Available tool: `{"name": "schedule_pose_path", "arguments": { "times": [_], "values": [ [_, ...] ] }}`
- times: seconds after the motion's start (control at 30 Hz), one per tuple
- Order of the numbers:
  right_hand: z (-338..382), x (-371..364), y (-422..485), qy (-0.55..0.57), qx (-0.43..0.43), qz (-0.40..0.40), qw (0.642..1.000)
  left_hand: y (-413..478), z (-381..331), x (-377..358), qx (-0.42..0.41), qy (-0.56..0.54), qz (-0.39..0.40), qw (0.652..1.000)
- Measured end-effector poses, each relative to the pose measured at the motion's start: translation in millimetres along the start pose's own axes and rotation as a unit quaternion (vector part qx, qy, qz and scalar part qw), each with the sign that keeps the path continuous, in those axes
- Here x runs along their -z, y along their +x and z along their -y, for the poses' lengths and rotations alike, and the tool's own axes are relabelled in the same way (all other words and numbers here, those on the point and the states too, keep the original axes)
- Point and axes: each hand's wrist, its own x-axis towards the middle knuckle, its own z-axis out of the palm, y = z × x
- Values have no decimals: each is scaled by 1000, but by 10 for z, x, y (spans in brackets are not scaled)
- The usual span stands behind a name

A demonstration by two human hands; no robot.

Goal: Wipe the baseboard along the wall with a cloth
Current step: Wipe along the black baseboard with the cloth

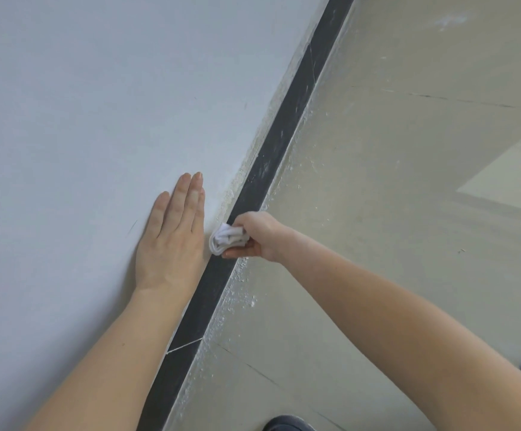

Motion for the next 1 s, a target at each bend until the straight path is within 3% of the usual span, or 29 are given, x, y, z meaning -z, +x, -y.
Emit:
{"name": "schedule_pose_path", "arguments": {
  "times": [0.13, 0.23, 0.33, 0.4, 0.47, 0.57, 0.67, 0.83, 1.0],
  "values": [
    [412, 155, -49, -97, 65, -67, 991, 27, -20, -16, 1, 8, -3, 1000],
    [680, 340, 28, 30, 113, -130, 985, 96, -25, 16, 15, -22, 7, 1000],
    [832, 573, 105, 188, 168, -222, 942, 197, -45, 71, 29, -30, 24, 999],
    [802, 692, 115, 202, 151, -288, 924, 284, -75, 116, 37, -44, 39, 998],
    [639, 698, 77, 153, 110, -277, 942, 388, -89, 166, 38, -66, 43, 996],
    [259, 531, 58, 65, 5, -171, 983, 533, -71, 180, -3, -31, 52, 998],
    [114, 354, 83, 33, -42, -86, 995, 726, 33, 189, -56, 41, 45, 997],
    [577, 466, 161, 54, 7, -96, 994, 1095, 215, 299, -110, 126, 4, 986],
    [919, 691, 255, 164, 36, -157, 973, 1380, 299, 390, -130, 147, -19, 980]
  ]
}}
